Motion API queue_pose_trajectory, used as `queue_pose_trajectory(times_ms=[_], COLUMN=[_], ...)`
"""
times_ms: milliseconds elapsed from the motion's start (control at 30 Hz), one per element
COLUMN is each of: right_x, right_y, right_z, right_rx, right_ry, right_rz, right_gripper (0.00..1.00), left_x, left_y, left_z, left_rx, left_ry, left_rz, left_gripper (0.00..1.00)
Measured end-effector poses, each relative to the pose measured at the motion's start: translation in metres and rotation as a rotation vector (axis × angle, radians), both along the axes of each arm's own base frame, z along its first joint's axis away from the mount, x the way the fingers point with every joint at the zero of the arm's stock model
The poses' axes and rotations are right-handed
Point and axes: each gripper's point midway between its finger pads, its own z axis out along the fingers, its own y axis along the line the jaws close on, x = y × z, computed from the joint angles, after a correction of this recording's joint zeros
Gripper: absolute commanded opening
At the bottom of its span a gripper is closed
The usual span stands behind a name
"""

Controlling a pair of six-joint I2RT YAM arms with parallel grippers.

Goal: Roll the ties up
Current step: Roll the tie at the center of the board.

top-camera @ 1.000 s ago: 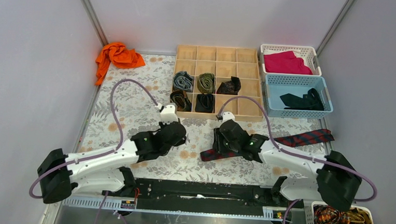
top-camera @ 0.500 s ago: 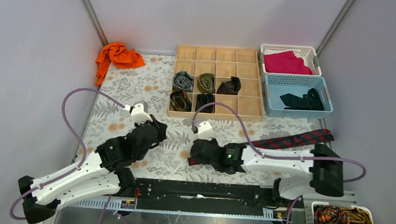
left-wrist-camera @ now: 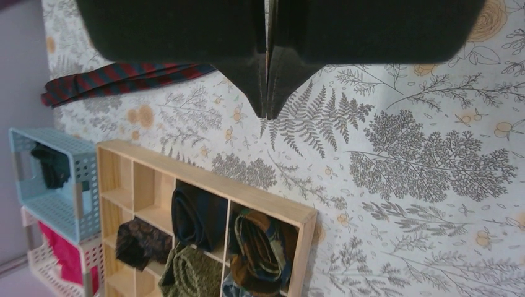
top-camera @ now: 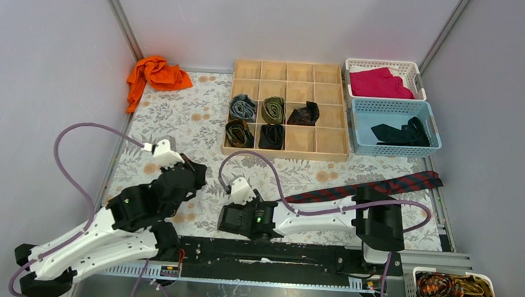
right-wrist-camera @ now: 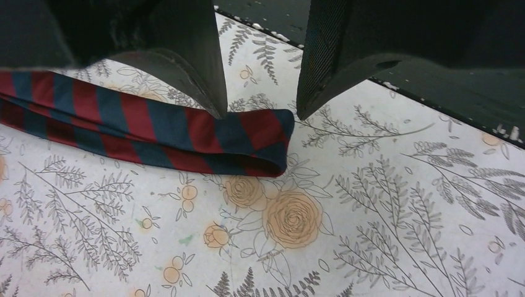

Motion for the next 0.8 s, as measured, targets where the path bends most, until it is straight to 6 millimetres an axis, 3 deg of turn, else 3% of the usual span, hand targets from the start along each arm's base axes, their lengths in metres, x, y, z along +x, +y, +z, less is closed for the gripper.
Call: queue_pose_trajectory(times_ms=[100, 300, 433, 800], right_x=[-0.001, -0.002, -0.002, 0.011], right_y=[0.007, 0.015, 0.017, 0.017], right_z=[0.0, -0.016, -0.027, -0.03], right_rx=[0.014, -0.02, -0.056, -0.135], right_ry=[0.007, 0.024, 0.031, -0.043], right_rz=[-0.015, -0.039, -0.061, -0.105], right_gripper=[0.52, 0.46, 0.28, 0.11], left_x=[-0.002, -0.006, -0.007, -0.009], left_y=[0.009, 0.02, 0.022, 0.025], left_z=[0.014, 0.015, 0.017, 0.018], left_rx=[-0.027, -0.019, -0.027, -0.034], left_ry=[-0.029, -0.035, -0.041, -0.046], left_rz=[0.022, 0.037, 0.038, 0.038], left_gripper=[0.0, 0.0, 0.0, 0.0])
